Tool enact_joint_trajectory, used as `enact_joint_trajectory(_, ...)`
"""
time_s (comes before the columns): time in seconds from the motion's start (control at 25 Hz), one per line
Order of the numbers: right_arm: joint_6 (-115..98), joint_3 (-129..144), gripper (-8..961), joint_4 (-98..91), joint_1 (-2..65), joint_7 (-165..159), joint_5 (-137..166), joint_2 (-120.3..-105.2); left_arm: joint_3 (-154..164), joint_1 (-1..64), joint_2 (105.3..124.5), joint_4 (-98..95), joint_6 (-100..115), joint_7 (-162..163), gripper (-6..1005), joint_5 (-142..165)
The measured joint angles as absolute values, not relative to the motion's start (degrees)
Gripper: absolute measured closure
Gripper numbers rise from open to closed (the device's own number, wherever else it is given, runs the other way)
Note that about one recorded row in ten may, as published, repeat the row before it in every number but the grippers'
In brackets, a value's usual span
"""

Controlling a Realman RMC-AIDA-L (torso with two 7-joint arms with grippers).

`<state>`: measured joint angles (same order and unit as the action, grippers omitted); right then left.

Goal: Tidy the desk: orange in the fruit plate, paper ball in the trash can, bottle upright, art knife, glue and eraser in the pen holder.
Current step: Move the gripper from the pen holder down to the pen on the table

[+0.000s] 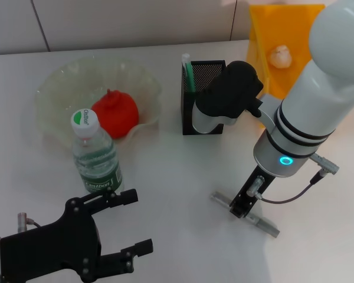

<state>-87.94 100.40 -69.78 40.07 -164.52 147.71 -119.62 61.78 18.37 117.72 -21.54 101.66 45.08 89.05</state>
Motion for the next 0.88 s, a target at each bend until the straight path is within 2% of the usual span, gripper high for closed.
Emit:
enact_joint_trajectory(0.16,-88.08,100.77,751,-69.79,40.23,-164.53,148.18,-119.62,61.78,18.45,117.70,-21.54,101.64,45.09,193,89.07)
enact_joint_trajectory(0.36,-88.15,101.27,851,-69.31,40.70,-164.56,148.19,-119.61,61.78,18.55,117.68,-21.54,101.59,45.09,193,89.12)
enact_joint_trajectory(0.88,-88.52,101.62,864,-70.06,40.55,-164.55,148.10,-119.62,61.78,18.37,117.74,-21.54,101.60,45.09,193,89.15)
